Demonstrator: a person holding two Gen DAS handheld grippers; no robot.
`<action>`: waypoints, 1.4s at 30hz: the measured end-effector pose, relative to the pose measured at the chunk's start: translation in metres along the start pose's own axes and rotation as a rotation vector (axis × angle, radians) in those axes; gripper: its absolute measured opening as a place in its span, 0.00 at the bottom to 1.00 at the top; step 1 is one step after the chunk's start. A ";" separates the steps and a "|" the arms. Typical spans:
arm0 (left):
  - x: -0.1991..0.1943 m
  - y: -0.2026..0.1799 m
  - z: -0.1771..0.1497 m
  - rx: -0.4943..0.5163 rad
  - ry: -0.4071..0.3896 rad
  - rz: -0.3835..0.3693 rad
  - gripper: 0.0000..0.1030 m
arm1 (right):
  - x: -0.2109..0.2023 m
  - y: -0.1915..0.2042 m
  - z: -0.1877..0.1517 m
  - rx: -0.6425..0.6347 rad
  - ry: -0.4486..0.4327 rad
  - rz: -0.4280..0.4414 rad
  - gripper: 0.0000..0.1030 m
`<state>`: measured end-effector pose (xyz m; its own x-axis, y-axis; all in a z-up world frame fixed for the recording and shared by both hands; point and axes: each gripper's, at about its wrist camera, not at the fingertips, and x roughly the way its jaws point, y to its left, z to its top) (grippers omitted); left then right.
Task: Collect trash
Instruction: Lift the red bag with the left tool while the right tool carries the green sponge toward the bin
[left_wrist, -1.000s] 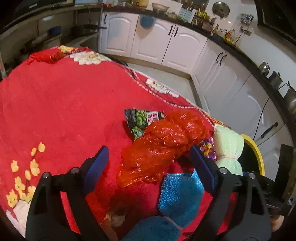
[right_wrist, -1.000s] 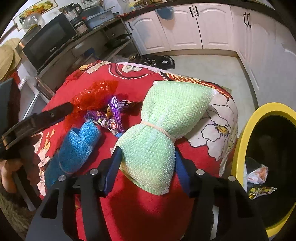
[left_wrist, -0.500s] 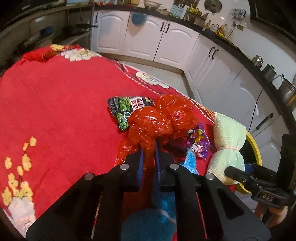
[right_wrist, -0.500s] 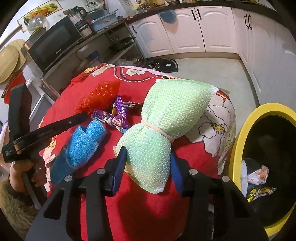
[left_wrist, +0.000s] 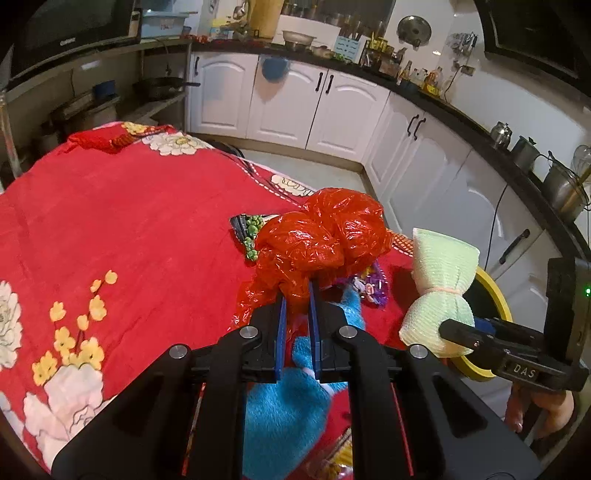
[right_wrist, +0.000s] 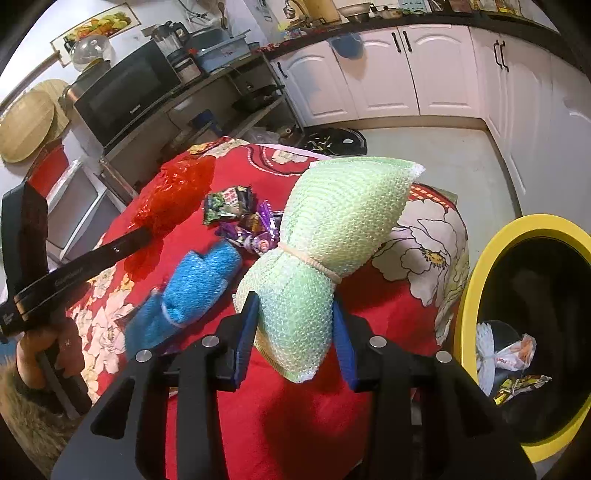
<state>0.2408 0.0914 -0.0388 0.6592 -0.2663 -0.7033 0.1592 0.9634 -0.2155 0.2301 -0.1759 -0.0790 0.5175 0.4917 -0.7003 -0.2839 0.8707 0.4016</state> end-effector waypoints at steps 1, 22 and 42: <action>-0.004 -0.002 -0.001 0.001 -0.008 0.002 0.06 | -0.001 0.001 0.000 -0.003 -0.003 0.002 0.36; -0.045 -0.041 -0.012 0.030 -0.084 -0.032 0.06 | -0.061 0.021 0.004 -0.059 -0.079 0.042 0.36; -0.048 -0.107 -0.007 0.120 -0.104 -0.094 0.06 | -0.120 -0.014 -0.006 -0.032 -0.167 -0.003 0.35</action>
<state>0.1871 0.0012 0.0137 0.7087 -0.3567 -0.6087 0.3059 0.9328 -0.1906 0.1672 -0.2473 -0.0040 0.6449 0.4826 -0.5927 -0.3059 0.8736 0.3786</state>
